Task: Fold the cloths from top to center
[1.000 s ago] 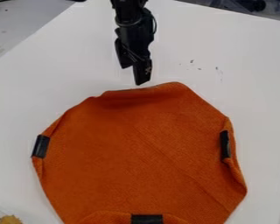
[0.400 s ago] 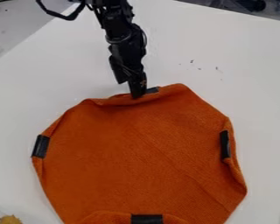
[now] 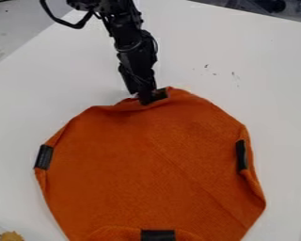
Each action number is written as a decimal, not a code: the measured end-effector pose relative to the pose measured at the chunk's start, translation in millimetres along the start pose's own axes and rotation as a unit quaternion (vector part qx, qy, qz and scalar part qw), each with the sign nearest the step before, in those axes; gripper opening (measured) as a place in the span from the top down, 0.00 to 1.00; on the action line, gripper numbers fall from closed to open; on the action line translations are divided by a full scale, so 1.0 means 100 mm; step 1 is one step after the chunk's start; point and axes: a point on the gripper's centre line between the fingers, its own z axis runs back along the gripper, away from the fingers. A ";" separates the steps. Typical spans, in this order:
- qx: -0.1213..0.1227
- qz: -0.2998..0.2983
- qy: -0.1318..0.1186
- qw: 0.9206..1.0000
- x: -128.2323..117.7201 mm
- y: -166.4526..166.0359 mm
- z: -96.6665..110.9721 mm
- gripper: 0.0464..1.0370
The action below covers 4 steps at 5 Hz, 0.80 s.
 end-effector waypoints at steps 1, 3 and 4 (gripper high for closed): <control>0.004 0.007 -0.002 1.000 -0.03 0.01 -0.01 0.67; 0.059 -0.012 0.022 0.998 0.07 0.00 0.32 0.97; 0.126 -0.016 0.016 0.992 0.13 -0.09 0.74 0.98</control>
